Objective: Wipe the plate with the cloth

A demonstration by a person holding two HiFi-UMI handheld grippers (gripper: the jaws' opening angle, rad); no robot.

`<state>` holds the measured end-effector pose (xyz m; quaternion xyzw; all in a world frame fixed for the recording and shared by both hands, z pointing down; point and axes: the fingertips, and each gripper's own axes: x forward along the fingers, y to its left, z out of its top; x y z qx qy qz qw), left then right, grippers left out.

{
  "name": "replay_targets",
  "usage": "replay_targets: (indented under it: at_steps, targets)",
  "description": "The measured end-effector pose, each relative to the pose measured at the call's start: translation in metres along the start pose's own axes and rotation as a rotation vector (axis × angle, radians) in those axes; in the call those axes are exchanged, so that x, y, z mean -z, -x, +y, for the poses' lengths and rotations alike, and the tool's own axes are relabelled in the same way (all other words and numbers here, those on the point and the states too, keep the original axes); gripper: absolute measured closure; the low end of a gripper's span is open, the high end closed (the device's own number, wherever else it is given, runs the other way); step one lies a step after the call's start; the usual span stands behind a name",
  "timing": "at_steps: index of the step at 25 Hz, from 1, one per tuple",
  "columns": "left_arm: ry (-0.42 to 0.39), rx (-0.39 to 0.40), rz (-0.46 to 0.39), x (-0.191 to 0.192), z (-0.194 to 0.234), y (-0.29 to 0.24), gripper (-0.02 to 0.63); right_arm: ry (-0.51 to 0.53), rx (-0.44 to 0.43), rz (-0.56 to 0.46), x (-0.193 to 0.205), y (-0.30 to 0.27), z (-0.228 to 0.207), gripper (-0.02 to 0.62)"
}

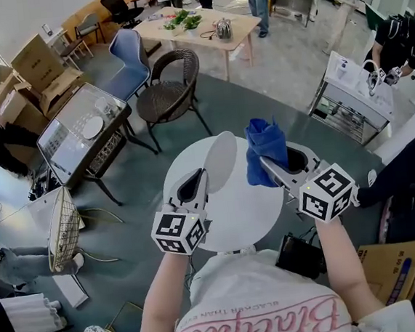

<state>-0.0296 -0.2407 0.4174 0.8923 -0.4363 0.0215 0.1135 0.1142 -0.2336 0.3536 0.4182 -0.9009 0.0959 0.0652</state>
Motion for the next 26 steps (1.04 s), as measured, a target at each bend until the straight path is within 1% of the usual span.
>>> replay_targets:
  at_steps: [2, 5, 8, 10, 17, 26]
  targets:
    - [0.091, 0.016, -0.024, -0.008, 0.000, 0.002, 0.588, 0.012, 0.007, 0.019, 0.009, -0.003, 0.005, 0.434]
    - [0.194, 0.034, -0.058, -0.018, 0.002, 0.003, 0.588, 0.019, 0.016, 0.038, 0.020, -0.008, 0.010, 0.434]
    - [0.269, 0.029, -0.088, -0.024, 0.005, 0.006, 0.588, 0.021, 0.034, 0.041, 0.027, -0.008, 0.012, 0.434]
    - [0.306, 0.020, -0.105, -0.027, 0.008, 0.009, 0.588, 0.027, 0.049, 0.044, 0.030, -0.007, 0.012, 0.434]
    - [0.371, -0.002, -0.138, -0.030, 0.019, 0.018, 0.588, 0.024, 0.059, 0.047, 0.035, -0.007, 0.015, 0.434]
    - [0.385, 0.012, -0.146, -0.035, 0.014, 0.010, 0.588, 0.014, 0.055, 0.041, 0.034, -0.007, 0.011, 0.434]
